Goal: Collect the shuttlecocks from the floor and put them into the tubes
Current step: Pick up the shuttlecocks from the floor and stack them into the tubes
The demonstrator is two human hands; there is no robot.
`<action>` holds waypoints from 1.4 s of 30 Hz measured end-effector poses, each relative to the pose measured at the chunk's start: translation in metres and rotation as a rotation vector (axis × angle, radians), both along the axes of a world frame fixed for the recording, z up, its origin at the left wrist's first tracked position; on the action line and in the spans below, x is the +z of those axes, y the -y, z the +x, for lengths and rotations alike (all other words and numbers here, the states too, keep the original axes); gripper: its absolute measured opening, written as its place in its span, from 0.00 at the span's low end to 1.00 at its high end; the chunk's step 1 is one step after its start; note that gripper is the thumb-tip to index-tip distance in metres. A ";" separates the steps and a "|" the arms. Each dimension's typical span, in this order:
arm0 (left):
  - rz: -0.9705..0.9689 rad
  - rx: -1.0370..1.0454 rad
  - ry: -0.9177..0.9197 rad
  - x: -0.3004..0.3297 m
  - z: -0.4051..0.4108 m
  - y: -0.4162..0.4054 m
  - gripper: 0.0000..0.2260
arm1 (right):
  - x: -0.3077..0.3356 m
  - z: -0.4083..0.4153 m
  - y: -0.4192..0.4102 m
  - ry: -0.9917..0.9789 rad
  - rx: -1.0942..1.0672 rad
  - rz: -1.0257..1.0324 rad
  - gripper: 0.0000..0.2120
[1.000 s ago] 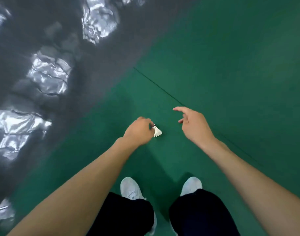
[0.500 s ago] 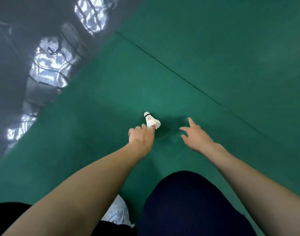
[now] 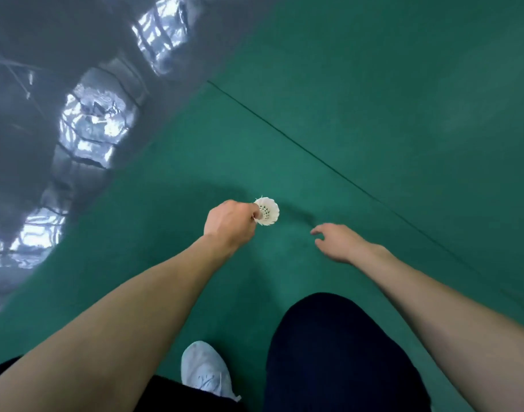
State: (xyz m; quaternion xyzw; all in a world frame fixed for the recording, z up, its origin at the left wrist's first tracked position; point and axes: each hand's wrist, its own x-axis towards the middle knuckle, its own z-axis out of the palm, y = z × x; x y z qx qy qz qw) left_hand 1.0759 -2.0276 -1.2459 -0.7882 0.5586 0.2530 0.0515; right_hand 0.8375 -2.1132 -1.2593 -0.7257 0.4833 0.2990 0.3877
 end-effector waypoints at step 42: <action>-0.973 1.074 0.410 1.067 -0.081 -0.540 0.05 | 1.025 0.146 -0.450 1.052 0.638 -0.211 0.12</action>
